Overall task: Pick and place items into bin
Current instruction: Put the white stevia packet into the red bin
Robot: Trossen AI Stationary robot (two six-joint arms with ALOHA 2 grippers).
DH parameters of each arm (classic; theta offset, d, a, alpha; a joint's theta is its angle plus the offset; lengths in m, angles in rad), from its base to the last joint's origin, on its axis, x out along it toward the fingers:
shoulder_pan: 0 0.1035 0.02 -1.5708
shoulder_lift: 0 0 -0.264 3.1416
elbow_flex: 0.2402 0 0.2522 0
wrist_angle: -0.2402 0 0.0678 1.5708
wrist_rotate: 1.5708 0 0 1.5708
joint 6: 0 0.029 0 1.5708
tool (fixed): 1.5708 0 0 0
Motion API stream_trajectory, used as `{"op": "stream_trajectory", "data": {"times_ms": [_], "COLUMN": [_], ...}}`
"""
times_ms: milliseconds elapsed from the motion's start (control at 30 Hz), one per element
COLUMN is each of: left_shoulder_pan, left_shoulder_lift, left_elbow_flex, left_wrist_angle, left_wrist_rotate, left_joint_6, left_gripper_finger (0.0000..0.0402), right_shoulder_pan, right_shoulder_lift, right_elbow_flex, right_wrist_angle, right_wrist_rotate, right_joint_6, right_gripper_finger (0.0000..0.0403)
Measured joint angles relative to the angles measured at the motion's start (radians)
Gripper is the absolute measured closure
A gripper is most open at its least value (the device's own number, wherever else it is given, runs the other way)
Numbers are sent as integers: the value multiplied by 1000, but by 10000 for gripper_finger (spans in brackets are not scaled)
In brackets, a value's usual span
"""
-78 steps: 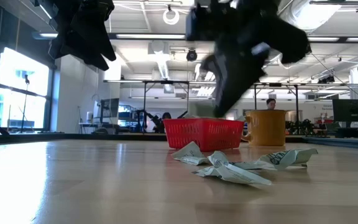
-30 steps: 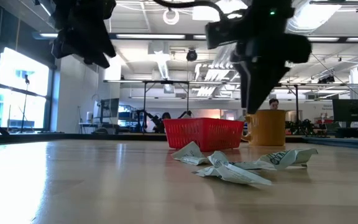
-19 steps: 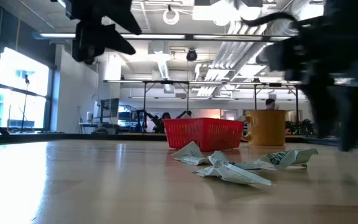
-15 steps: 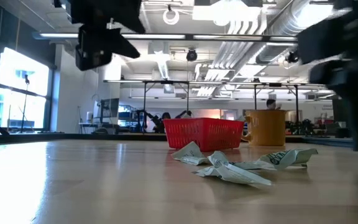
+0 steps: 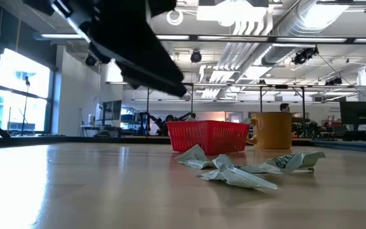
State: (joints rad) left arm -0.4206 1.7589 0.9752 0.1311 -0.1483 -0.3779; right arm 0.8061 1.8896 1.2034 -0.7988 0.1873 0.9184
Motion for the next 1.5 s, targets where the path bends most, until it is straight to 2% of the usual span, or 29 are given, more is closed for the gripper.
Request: {"op": "stream_trajectory", "data": {"times_ms": [167, 267, 433, 633, 867, 1167, 1233, 1333, 1500], "left_shoulder_pan": [-5, 15, 57, 139, 187, 187, 186, 185, 183], "left_shoulder_lift": [29, 42, 71, 116, 167, 237, 238, 236, 232], "left_elbow_flex": [118, 178, 194, 195, 195, 197, 198, 197, 212], "left_wrist_angle": [-167, -224, -285, -281, -260, -244, -247, -250, -274], "left_wrist_rotate": [-126, -146, -39, 80, 216, 223, 222, 224, 217], "left_joint_6": [123, 227, 439, 574, 618, 618, 618, 617, 606], "left_gripper_finger": [207, 184, 146, 138, 151, 154, 163, 201, 313], "right_shoulder_pan": [-7, -15, -36, -89, -133, -165, -169, -172, -172], "right_shoulder_lift": [0, 0, 0, 0, 0, 0, 0, 0, 0], "right_elbow_flex": [1, 1, 2, 2, 2, 2, 2, 2, 2], "right_wrist_angle": [1, 7, 3, -14, -64, -65, -65, -68, -78], "right_wrist_rotate": [-21, 7, 71, 90, 102, 118, 118, 118, 129], "right_joint_6": [1, -4, -87, -152, -178, -176, -170, -160, -160], "right_gripper_finger": [199, 199, 199, 199, 199, 199, 199, 199, 199]}}
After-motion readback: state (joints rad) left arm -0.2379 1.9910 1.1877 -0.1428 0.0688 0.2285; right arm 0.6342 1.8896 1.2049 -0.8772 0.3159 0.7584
